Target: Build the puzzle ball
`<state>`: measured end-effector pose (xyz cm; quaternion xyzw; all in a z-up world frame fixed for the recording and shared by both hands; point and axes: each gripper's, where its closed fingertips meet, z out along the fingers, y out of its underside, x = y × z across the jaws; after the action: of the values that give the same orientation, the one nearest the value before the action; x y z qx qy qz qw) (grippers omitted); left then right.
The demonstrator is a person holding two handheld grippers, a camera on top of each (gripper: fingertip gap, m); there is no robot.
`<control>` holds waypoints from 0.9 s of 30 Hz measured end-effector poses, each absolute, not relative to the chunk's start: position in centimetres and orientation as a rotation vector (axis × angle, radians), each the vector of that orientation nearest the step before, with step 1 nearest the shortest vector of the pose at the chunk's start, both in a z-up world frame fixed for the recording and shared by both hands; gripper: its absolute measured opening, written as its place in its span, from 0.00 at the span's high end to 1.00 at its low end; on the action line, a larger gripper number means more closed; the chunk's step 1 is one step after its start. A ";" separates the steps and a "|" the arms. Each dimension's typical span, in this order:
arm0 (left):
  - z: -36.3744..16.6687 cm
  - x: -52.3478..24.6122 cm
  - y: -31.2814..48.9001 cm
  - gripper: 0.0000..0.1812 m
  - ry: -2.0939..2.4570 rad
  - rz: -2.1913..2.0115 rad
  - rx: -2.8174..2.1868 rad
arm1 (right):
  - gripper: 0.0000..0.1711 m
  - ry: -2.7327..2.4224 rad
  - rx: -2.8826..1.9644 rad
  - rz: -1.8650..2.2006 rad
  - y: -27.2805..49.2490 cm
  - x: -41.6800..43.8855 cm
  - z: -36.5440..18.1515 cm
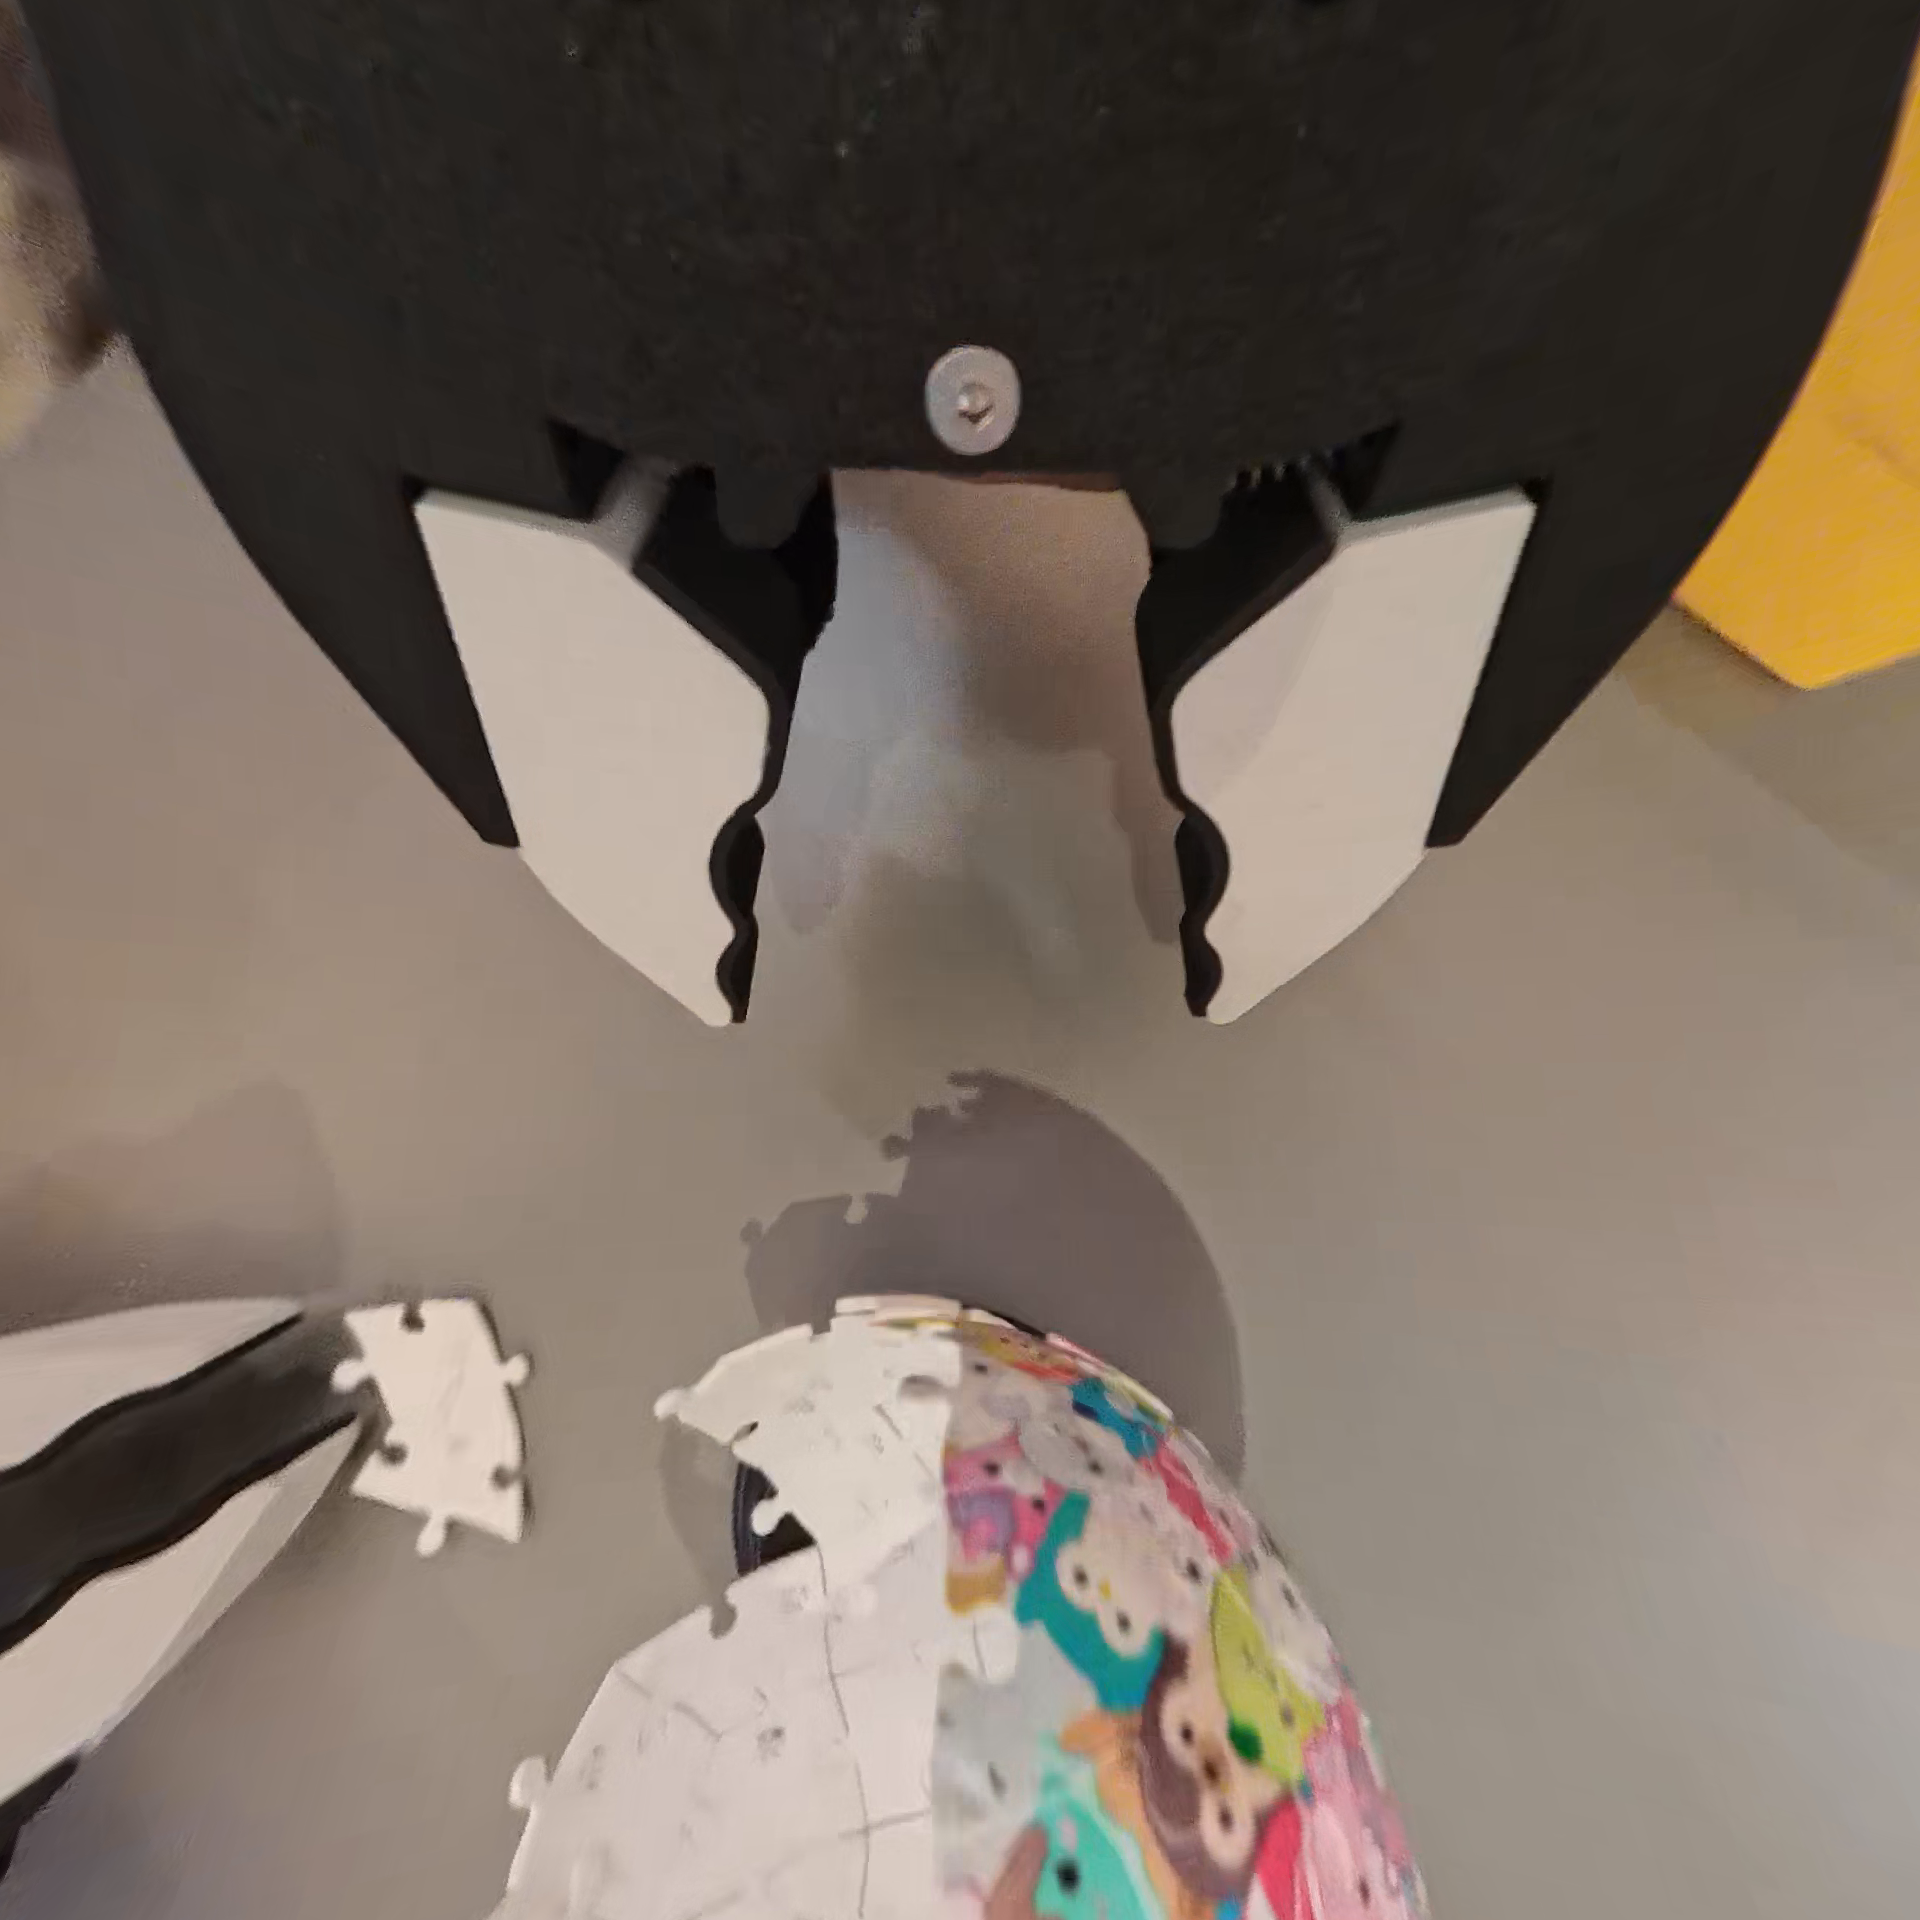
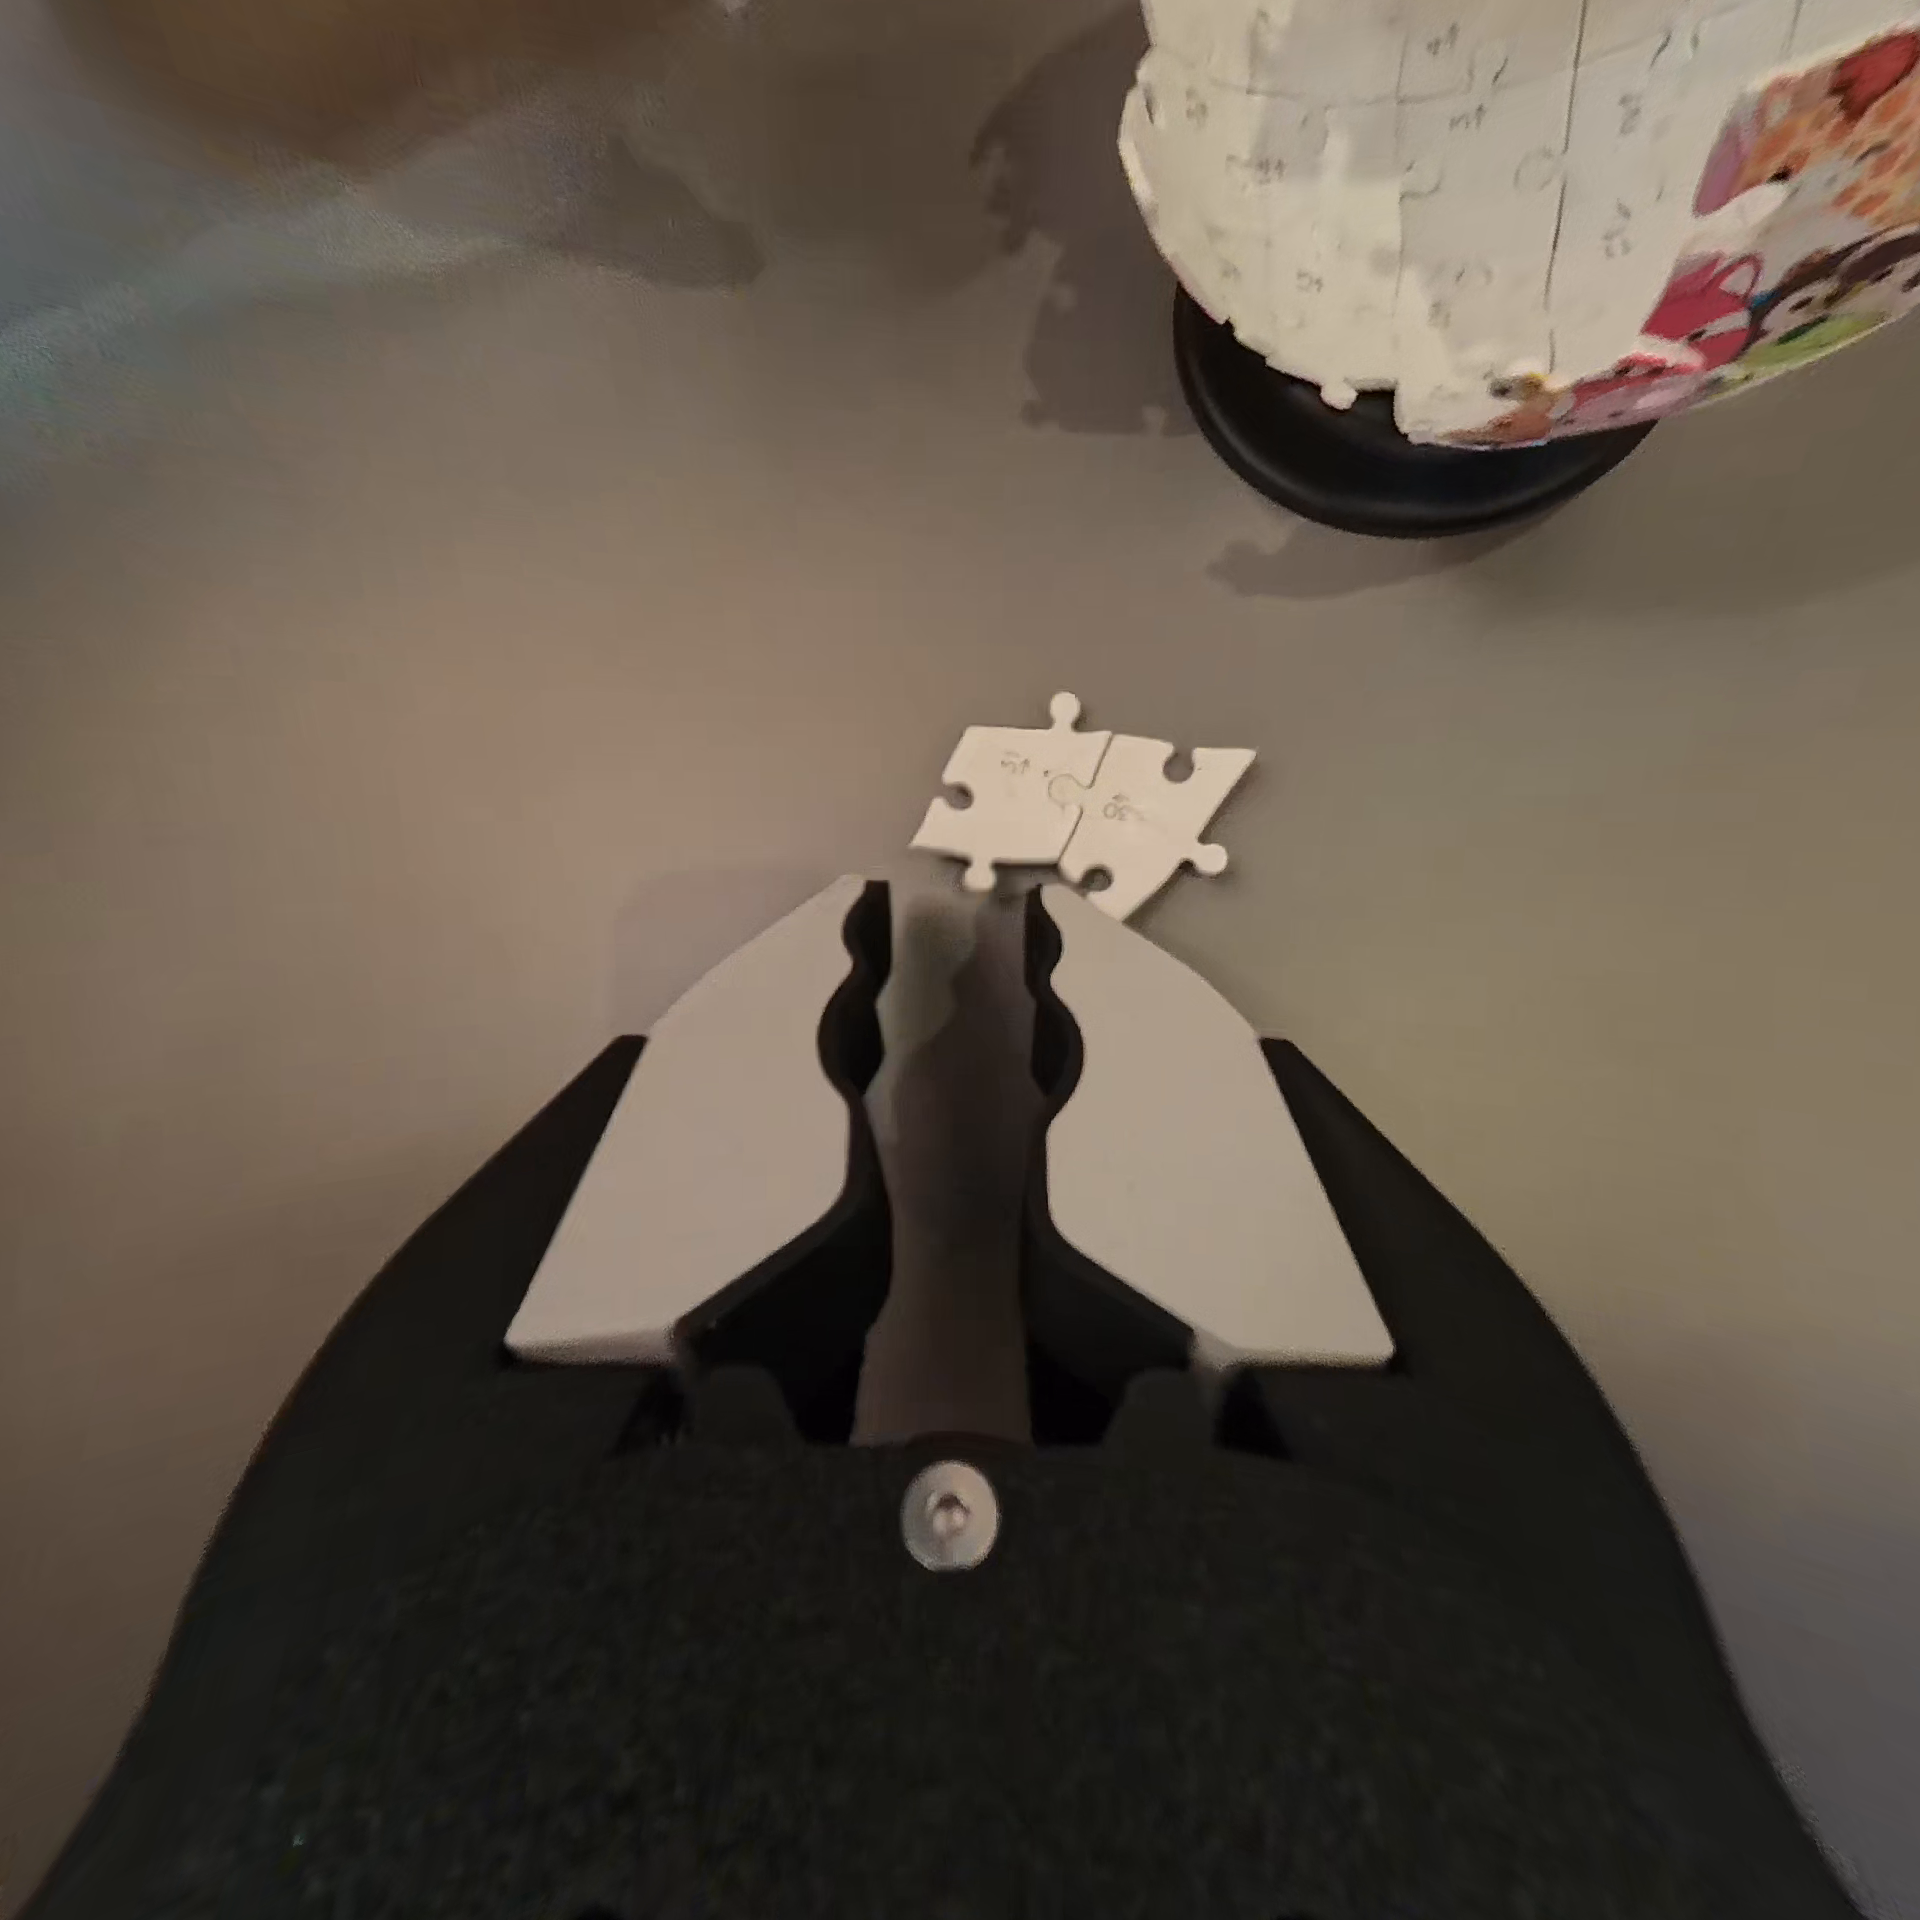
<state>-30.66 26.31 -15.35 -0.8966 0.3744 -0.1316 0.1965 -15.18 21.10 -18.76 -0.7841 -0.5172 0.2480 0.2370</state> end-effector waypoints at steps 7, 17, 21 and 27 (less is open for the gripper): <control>-15.3 -33.8 28.4 0.61 1.605 -0.223 -2.420 | 0.78 -1.601 -1.976 0.515 24.8 -11.9 -7.8; -17.5 -29.5 31.9 0.64 1.877 -0.374 -2.137 | 0.74 -2.188 -2.080 0.663 33.7 -14.1 -16.4; -17.6 -29.4 32.9 0.65 1.945 -0.369 -2.108 | 0.73 -2.304 -2.026 0.627 33.9 -14.9 -18.1; -17.8 -28.5 33.1 0.66 2.022 -0.414 -2.052 | 0.74 -2.326 -1.949 0.709 33.2 -16.1 -18.9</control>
<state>-28.53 33.13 -17.81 -0.7004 0.6900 -0.1412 0.1154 -16.08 33.25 -18.94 -0.6255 -0.7463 0.2274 0.0126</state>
